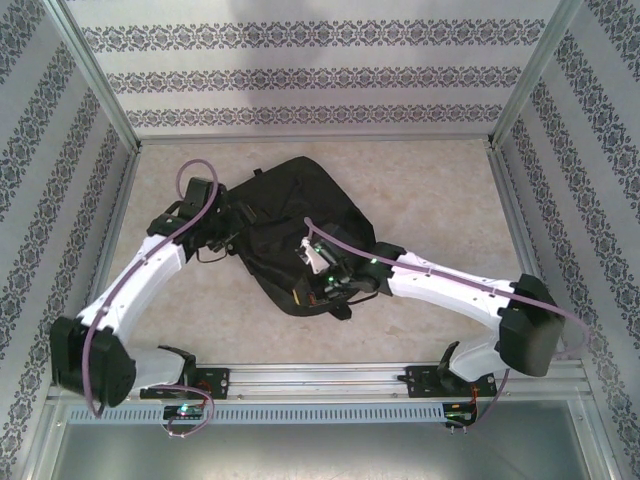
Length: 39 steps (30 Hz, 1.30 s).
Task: Pack the student bag
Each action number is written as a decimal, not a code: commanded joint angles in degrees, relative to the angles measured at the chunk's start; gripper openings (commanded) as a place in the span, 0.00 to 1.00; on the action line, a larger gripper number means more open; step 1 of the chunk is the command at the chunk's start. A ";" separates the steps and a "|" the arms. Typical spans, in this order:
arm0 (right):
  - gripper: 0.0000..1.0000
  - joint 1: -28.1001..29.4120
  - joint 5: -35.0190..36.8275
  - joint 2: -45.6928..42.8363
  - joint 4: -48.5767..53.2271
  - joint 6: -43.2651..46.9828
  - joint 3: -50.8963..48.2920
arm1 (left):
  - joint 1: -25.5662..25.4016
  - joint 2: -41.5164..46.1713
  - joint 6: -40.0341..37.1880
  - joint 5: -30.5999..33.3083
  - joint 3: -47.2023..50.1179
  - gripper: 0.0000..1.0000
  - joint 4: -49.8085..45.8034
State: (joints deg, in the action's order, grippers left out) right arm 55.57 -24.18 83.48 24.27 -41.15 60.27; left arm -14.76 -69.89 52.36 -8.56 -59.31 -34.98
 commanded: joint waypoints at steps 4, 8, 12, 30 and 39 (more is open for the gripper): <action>0.00 4.27 1.10 4.71 -11.77 -7.61 4.86 | -0.05 7.74 6.09 -8.36 7.88 0.61 -10.59; 0.00 6.45 2.20 6.61 -12.23 -8.07 6.90 | -1.00 11.26 9.16 -12.26 13.02 0.57 -9.06; 0.00 7.18 2.12 7.61 -12.72 -8.30 7.71 | -2.42 11.85 10.40 -12.53 14.99 0.56 -7.66; 0.00 7.88 2.62 7.05 -11.43 -7.65 5.05 | -2.77 12.84 9.06 -11.94 20.64 0.19 -3.39; 0.00 7.88 4.82 3.71 -3.07 -4.88 3.05 | -2.65 13.29 5.44 -6.01 16.99 0.00 -7.48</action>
State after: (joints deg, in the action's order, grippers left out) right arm 62.78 -19.81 90.35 17.72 -47.66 64.47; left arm -17.28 -56.93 60.29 -19.38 -40.16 -39.29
